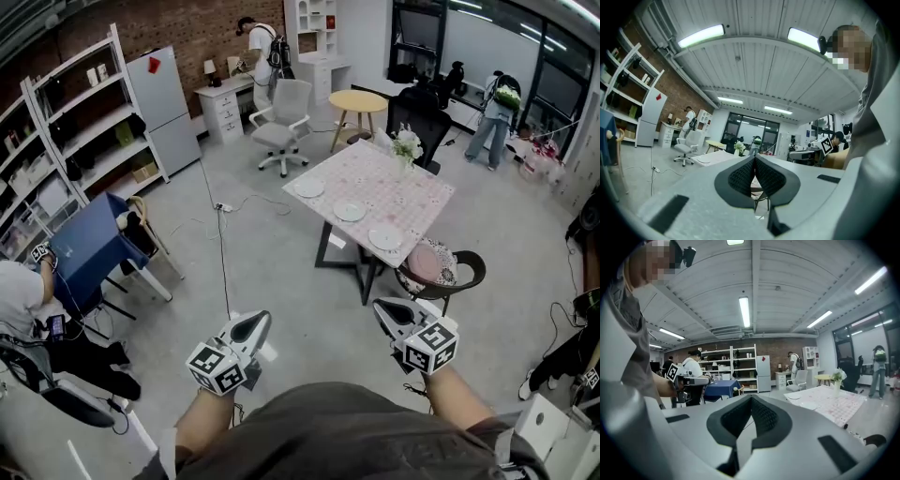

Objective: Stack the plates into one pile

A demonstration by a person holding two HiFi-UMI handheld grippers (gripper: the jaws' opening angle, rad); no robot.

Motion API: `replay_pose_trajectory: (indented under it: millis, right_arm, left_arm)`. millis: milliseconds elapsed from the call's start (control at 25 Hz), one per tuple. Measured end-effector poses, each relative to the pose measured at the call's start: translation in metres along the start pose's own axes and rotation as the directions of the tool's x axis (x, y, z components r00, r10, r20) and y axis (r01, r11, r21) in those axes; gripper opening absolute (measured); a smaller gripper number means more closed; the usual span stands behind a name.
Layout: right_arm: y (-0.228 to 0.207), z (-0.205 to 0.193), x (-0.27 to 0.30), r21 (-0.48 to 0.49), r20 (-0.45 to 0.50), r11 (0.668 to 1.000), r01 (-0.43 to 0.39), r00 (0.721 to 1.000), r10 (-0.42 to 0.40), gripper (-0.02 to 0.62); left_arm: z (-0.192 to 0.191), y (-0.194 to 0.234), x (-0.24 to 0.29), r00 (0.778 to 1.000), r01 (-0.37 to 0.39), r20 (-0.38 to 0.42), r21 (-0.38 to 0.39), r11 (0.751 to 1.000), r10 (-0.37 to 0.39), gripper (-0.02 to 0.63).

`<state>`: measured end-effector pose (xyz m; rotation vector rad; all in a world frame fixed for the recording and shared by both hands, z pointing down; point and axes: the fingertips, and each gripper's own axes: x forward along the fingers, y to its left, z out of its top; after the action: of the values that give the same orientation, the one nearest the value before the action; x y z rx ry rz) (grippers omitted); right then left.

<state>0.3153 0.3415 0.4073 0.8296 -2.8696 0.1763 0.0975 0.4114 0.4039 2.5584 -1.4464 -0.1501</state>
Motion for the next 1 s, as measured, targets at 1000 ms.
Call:
replay_pose_trajectory:
  millis: [1000]
  right_arm:
    - [-0.007,0.048,0.264,0.061,0.024,0.998,0.018,1.000,-0.019,-0.008]
  left_arm:
    - [0.047,0.249,0.006,0.999,0.038,0.020,0.019,0.999,-0.038,0.005]
